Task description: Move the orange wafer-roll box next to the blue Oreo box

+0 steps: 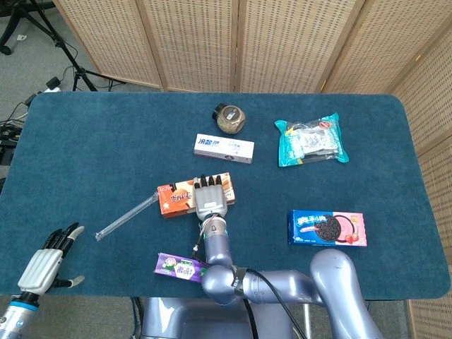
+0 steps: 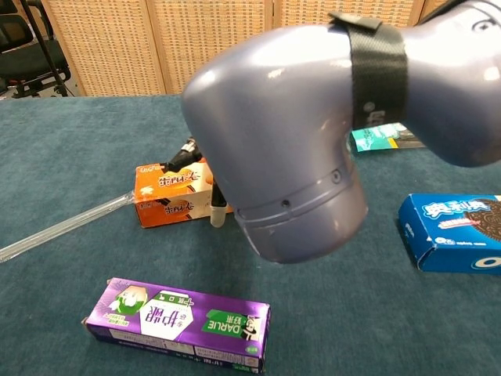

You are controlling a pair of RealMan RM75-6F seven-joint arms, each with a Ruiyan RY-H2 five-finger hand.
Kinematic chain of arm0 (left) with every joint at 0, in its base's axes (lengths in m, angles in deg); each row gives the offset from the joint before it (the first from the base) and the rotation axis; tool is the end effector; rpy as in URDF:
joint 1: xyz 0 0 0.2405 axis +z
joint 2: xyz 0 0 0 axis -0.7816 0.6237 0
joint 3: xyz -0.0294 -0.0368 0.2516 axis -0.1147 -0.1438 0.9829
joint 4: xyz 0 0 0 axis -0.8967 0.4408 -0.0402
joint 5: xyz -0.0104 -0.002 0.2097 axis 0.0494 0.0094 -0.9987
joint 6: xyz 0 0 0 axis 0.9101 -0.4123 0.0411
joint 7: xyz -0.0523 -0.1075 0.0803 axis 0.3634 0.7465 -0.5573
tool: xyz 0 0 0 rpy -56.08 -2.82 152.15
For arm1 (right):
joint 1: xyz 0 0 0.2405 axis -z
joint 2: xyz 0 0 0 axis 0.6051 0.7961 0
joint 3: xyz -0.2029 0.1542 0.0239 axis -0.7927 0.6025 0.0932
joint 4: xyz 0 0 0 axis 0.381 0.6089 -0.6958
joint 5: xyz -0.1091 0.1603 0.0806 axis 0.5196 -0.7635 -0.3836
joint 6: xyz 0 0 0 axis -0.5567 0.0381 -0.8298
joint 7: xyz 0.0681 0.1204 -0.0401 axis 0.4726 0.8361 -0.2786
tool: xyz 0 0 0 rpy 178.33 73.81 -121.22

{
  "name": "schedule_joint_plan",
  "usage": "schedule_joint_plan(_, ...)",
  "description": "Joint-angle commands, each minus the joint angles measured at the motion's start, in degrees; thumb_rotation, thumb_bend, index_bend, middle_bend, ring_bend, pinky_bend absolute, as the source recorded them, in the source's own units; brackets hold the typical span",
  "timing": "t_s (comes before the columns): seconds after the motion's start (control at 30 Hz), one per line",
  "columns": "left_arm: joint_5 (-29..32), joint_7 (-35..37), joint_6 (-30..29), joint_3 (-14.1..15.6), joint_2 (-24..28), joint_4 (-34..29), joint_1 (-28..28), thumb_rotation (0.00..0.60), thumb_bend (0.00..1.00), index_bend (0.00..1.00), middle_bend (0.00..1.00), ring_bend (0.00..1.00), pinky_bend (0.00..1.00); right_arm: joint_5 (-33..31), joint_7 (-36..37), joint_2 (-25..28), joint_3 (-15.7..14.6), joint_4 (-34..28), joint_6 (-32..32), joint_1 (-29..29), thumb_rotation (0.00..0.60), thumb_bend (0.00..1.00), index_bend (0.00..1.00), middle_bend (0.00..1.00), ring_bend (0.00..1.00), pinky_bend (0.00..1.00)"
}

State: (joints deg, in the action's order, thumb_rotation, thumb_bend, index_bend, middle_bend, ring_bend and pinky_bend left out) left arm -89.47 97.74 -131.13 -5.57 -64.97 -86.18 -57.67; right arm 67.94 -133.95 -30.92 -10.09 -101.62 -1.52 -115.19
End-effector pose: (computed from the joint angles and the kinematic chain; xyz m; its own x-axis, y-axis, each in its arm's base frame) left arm -0.3447 0.1484 0.0711 0.2436 0.3218 0.9149 0.9698 -0.0700 -0.2336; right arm 0.0527 -0.3454 -0.1132 0.5531 -0.4677 0.6894 -0.8239 -0.1843 0.5360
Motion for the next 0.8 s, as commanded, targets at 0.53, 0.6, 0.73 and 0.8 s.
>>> schedule_joint_plan(0.53,0.2,0.5,0.7,-0.1,-0.4,0.3,-0.2,0.6,0.1,0.0,0.0,0.1,0.01,3.1,1.5,0.0,0.4,-1.4,-0.1,-2.7,0.6,0.14,0.01,0.0,0.0,0.0)
schedule_joint_plan(0.6,0.2,0.6,0.6,-0.1,-0.3,0.2,-0.2,0.6,0.11,0.0,0.0,0.1,0.01,3.0,1.7,-0.3,0.5,-1.3,-0.5,-3.0,0.6,0.14,0.01,0.0,0.0,0.0)
schedule_joint_plan(0.73,0.1,0.8,0.6,0.1,-0.2,0.2,-0.1,0.6,0.11,0.0,0.0,0.1,0.01,3.0,2.0,-0.9,0.1,0.0,-1.8,-3.5,0.6,0.14,0.01,0.0,0.0,0.0)
schedule_joint_plan(0.8,0.1,0.8,0.7,0.1,-0.2,0.2,-0.1,0.6,0.11,0.0,0.0,0.1,0.01,2.8,2.0,-1.2,-0.1,1.2,-2.8,-3.8,0.6,0.14,0.01,0.0,0.0,0.0)
